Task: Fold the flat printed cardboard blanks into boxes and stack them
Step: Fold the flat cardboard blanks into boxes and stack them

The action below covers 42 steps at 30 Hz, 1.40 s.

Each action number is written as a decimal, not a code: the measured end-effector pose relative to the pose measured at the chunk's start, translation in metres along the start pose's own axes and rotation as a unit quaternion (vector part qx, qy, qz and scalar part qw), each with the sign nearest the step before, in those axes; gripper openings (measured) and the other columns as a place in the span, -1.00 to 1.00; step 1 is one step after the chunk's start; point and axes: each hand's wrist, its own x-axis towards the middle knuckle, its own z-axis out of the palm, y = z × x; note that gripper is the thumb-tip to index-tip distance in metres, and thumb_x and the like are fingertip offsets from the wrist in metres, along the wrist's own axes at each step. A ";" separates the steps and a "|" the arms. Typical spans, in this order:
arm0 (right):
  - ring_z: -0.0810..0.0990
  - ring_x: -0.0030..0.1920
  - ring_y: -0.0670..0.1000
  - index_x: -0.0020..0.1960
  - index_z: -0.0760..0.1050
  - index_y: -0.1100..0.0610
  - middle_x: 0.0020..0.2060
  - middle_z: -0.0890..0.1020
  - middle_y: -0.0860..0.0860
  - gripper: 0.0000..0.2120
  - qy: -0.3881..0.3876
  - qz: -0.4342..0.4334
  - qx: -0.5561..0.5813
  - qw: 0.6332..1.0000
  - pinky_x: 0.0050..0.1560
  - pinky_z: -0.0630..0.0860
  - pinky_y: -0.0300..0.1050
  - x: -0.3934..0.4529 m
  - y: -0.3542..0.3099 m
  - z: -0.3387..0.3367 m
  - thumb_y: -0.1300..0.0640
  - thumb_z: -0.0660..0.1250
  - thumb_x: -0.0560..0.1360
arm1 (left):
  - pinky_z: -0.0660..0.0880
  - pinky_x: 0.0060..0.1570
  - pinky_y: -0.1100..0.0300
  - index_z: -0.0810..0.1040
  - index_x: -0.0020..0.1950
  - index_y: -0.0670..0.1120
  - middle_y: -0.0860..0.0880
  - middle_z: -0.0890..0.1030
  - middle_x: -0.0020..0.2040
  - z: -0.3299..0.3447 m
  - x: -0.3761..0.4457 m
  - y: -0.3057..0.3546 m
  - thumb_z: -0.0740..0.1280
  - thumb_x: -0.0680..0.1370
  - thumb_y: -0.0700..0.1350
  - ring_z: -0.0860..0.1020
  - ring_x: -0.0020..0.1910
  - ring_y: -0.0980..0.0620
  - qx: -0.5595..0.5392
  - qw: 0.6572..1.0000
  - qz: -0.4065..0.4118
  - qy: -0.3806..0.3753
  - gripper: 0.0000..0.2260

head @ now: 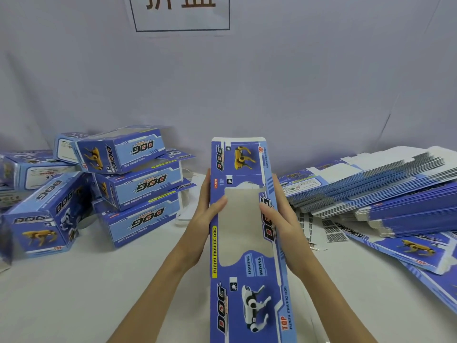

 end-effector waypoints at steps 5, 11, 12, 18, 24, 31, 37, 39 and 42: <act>0.62 0.38 0.05 0.68 0.16 -0.17 0.46 0.55 -0.12 -0.32 -0.011 -0.048 0.053 0.997 0.07 0.67 -0.13 -0.005 -0.002 0.005 0.13 0.29 0.63 | 0.66 0.01 0.08 0.33 0.39 0.60 0.21 0.53 0.42 0.002 -0.005 0.006 0.32 0.61 0.03 0.59 0.35 -0.02 -0.015 0.998 0.063 -0.002 -0.49; 0.70 0.25 0.04 0.61 0.24 -0.16 0.31 0.66 -0.12 -0.38 -0.005 -0.047 0.051 0.998 0.02 0.69 -0.09 -0.002 -0.004 0.006 0.17 0.28 0.61 | 0.66 0.04 0.06 0.43 0.38 0.47 0.15 0.56 0.40 0.006 -0.009 0.007 0.33 0.60 -0.02 0.60 0.34 -0.04 -0.025 0.996 0.083 0.013 -0.54; 0.71 0.21 0.05 0.56 0.29 -0.18 0.27 0.68 -0.11 -0.41 0.003 -0.045 0.048 0.998 0.02 0.69 -0.07 -0.002 -0.004 0.005 0.17 0.30 0.59 | 0.66 0.03 0.07 0.43 0.39 0.44 0.15 0.57 0.38 0.007 -0.009 0.006 0.32 0.61 -0.04 0.61 0.32 -0.03 -0.017 0.996 0.085 0.009 -0.55; 0.73 0.08 0.13 0.26 0.46 -0.04 0.14 0.67 0.14 -0.63 0.023 -0.015 0.054 0.998 -0.02 0.67 -0.08 -0.003 -0.004 0.006 -0.05 0.45 0.51 | 0.66 -0.01 0.10 0.51 0.24 0.34 0.07 0.63 0.29 0.006 -0.010 0.006 0.40 0.52 0.01 0.66 0.22 -0.03 -0.002 0.998 0.056 -0.025 -0.66; 0.75 0.08 0.10 0.27 0.49 -0.02 0.14 0.71 0.02 -0.71 0.029 -0.023 0.053 0.998 -0.05 0.69 -0.09 -0.003 -0.008 0.008 0.00 0.39 0.57 | 0.67 -0.03 0.06 0.51 0.24 0.27 0.03 0.63 0.29 -0.001 -0.006 0.007 0.42 0.49 0.03 0.67 0.20 -0.09 -0.008 0.998 0.054 -0.024 -0.66; 0.68 0.15 -0.13 0.54 0.26 -0.37 0.27 0.56 -0.19 -0.41 0.047 -0.043 -0.121 0.991 0.02 0.61 -0.25 0.001 -0.001 0.001 -0.17 0.38 0.57 | 0.48 0.33 0.13 0.41 0.41 0.38 0.23 0.47 0.42 -0.009 0.003 0.011 0.33 0.61 0.29 0.48 0.40 0.22 0.148 0.977 0.092 0.120 -0.63; 0.67 0.30 0.02 0.49 0.40 -0.30 0.35 0.64 0.01 -0.61 0.010 0.088 -0.023 0.996 0.28 0.62 0.08 0.003 0.015 -0.001 -0.05 0.32 0.70 | 0.66 0.06 0.16 0.22 0.59 0.32 0.46 0.47 0.38 -0.020 0.006 0.019 0.27 0.63 0.26 0.61 0.27 0.23 0.027 0.993 0.055 0.104 -0.47; 0.78 0.01 0.04 0.35 0.55 -0.16 0.08 0.77 0.06 -0.68 0.021 0.151 0.115 0.982 -0.08 0.69 -0.06 0.008 0.014 0.003 0.10 0.42 0.63 | 0.63 0.11 -0.03 0.25 0.60 0.25 0.23 0.43 0.51 -0.021 0.008 0.016 0.33 0.58 0.26 0.59 0.35 0.06 -0.038 0.992 0.029 0.116 -0.39; 0.70 -0.39 -0.13 -0.20 0.77 0.07 -0.36 0.72 -0.04 -0.84 0.008 0.202 0.243 0.949 -0.39 0.57 -0.30 0.005 0.022 0.017 0.29 0.51 0.31 | 0.62 0.11 -0.07 0.39 0.57 0.13 0.07 0.56 0.44 -0.005 0.003 0.011 0.46 0.44 0.39 0.60 0.35 0.00 -0.056 0.990 -0.114 0.064 -0.23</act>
